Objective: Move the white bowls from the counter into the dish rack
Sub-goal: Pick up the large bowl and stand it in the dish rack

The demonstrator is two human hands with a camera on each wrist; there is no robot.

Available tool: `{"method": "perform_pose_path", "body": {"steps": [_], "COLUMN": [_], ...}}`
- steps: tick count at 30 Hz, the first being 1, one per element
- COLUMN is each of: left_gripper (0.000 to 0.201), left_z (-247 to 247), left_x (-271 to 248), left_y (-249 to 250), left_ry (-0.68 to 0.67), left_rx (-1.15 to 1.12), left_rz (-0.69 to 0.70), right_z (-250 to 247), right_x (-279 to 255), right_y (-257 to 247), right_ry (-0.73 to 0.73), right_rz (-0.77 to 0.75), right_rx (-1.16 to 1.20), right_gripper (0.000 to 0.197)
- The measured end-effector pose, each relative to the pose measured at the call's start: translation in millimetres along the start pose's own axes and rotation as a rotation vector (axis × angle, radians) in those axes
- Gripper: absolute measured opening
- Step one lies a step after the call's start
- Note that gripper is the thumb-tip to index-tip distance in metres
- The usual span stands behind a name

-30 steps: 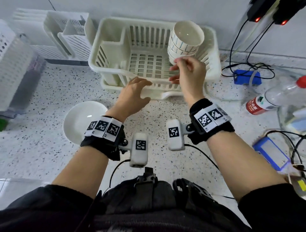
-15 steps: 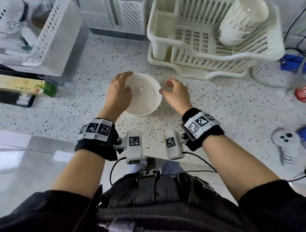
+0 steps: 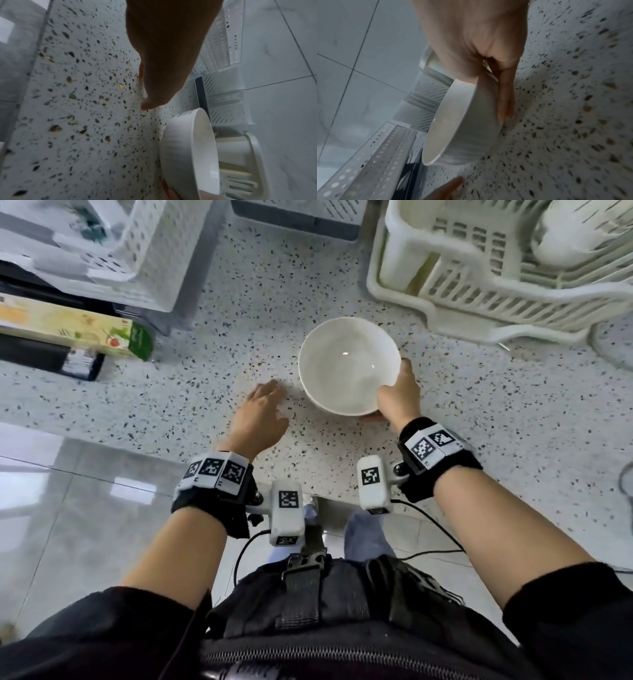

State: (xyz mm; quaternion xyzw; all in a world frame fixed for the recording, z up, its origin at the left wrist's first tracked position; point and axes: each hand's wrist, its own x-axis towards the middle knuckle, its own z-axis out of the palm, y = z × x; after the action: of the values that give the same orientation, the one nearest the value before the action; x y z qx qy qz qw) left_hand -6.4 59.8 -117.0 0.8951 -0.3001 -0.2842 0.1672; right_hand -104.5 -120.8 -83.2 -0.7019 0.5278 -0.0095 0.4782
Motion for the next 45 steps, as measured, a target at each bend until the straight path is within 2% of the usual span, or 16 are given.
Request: {"method": "perform_pose_path", "body": {"steps": [3, 7, 12, 15, 21, 26, 30, 35, 42, 45], "left_gripper": [0.053, 0.050, 0.049, 0.045, 0.044, 0.047, 0.043, 0.049, 0.051, 0.065], "left_z": [-3.2, -7.6, -11.4, -15.0, -25.9, -32.7, -31.8, -38.7, -61.9, -70.0], "left_x": [4.3, 6.4, 14.2, 20.6, 43.2, 60.9, 77.4, 103.2, 139.3, 156.9], "left_y": [2.3, 12.3, 36.4, 71.1, 148.8, 204.8, 236.2, 257.0, 263.9, 263.5], "left_ry": [-0.018, -0.038, -0.043, 0.069, 0.347, 0.481, 0.523, 0.455, 0.185, 0.103], "left_rx": [0.035, 0.078, 0.020, -0.031, -0.127, -0.170, -0.143, -0.064, 0.098, 0.157], "left_rz": [-0.017, -0.054, -0.121, -0.088, 0.109, 0.232, 0.303, 0.301, 0.353, 0.288], "right_z": [-0.5, -10.9, -55.5, -90.6, -171.5, -223.0, -244.3, -253.5, -229.3, -216.6], "right_x": [-1.4, -6.6, -22.7, -26.8, -20.9, 3.7, 29.2, 63.4, 111.7, 133.1], "right_y": [-3.3, -7.9, -20.7, -28.6, -40.1, -44.8, -47.9, -59.1, -82.3, -85.0], "right_ry": [-0.016, -0.050, -0.169, -0.207, -0.182, -0.132, -0.083, -0.067, -0.024, -0.007], "right_rz": [0.035, 0.022, -0.006, -0.045, -0.105, -0.124, -0.122, -0.118, -0.012, 0.042], "right_rx": [0.121, 0.152, 0.269, 0.336, 0.429, 0.566, 0.669, 0.721, 0.738, 0.740], "right_gripper": [0.055, 0.050, 0.053, 0.055, 0.048, 0.042, 0.045, 0.047, 0.048, 0.050]}}
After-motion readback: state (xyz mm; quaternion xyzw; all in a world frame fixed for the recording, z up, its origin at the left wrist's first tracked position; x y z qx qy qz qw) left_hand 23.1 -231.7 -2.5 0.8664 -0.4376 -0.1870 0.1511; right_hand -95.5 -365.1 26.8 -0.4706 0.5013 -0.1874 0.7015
